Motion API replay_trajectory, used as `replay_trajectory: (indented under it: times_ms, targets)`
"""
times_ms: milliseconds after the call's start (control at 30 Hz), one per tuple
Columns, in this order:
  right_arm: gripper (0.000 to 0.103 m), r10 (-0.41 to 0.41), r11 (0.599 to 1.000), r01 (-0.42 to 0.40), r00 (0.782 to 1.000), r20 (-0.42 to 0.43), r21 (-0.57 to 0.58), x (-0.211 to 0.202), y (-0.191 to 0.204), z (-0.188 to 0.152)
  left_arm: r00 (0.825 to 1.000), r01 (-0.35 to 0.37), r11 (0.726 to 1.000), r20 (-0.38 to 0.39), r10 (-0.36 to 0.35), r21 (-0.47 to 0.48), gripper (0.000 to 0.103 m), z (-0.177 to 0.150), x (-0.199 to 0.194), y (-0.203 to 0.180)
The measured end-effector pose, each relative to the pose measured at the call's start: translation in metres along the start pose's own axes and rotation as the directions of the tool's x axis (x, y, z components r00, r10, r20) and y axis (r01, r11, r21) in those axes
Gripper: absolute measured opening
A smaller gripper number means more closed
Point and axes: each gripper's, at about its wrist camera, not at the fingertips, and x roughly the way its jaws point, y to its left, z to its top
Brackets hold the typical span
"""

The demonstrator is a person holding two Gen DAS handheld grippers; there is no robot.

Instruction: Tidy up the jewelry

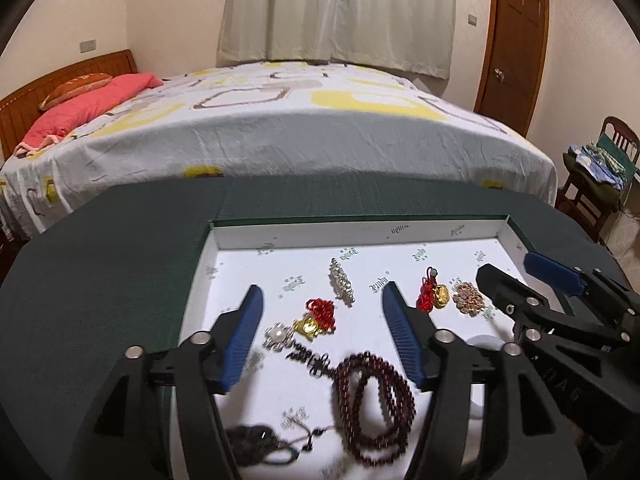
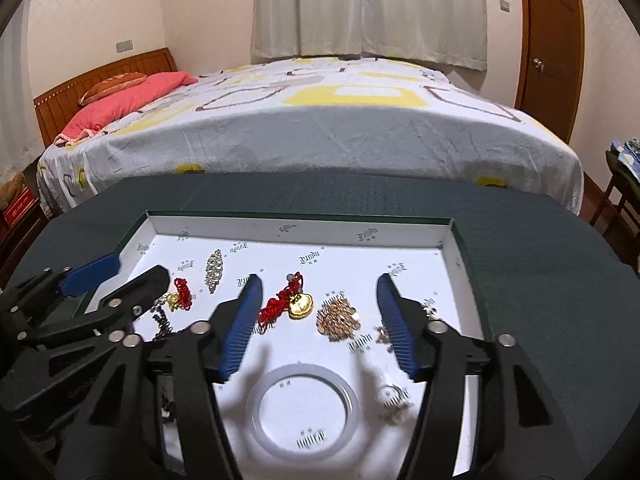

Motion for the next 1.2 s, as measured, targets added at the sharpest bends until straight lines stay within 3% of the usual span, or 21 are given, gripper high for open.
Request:
replay_trajectory:
  times_ms: [200,433,767,1200]
  targets:
    - [0.067,0.007,1.000,-0.007,1.000,0.015,0.005,-0.035,-0.001,-0.015,0.998,-0.030,1.000,0.049,0.030,-0.009,0.073,-0.010,-0.041,0.006]
    - [0.069,0.014,1.000,-0.014,1.000,0.013,-0.008,-0.084,-0.002,-0.040,0.995,-0.036,0.998,0.090,0.040,-0.044,0.073,-0.025,-0.100,0.012]
    - [0.073,-0.019,0.999,0.022,0.992,0.124,-0.024,-0.178,-0.008,-0.049,0.984,-0.095,0.993,0.147,0.104,-0.067,0.076,-0.054,-0.181,0.015]
    - [0.075,-0.031,0.999,0.037,0.983,0.182,-0.035,-0.252,-0.004,-0.063,0.969,-0.107,0.990,0.212,0.125,-0.094,0.079,-0.070,-0.258,0.016]
